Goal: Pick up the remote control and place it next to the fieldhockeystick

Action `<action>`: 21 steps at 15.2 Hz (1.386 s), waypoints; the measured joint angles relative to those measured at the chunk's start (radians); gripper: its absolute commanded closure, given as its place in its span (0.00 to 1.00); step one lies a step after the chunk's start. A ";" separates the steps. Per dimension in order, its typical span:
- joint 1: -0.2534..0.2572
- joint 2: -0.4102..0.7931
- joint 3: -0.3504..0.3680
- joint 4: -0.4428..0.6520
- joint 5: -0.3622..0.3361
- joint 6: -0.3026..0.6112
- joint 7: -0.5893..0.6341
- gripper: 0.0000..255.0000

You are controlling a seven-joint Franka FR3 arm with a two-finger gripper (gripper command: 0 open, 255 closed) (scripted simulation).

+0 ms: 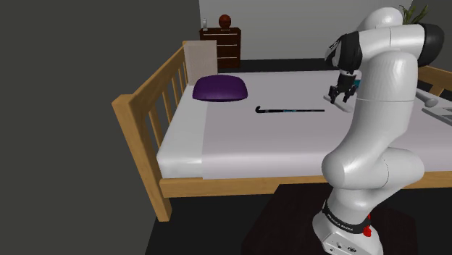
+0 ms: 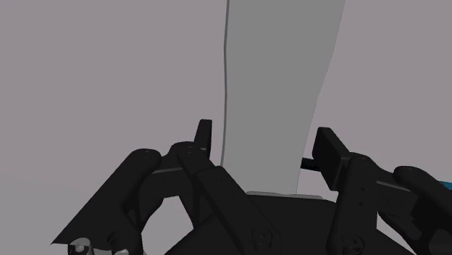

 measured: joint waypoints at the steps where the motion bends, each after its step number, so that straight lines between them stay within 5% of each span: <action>1: 0.000 0.006 0.002 -0.006 0.003 0.011 -0.001 1.00; 19: -0.014 0.073 0.021 -0.083 0.049 0.149 -0.031 1.00; 20: -0.014 0.073 0.021 -0.083 0.050 0.149 -0.031 0.00; 21: -0.014 0.074 0.021 -0.084 0.049 0.149 -0.031 0.00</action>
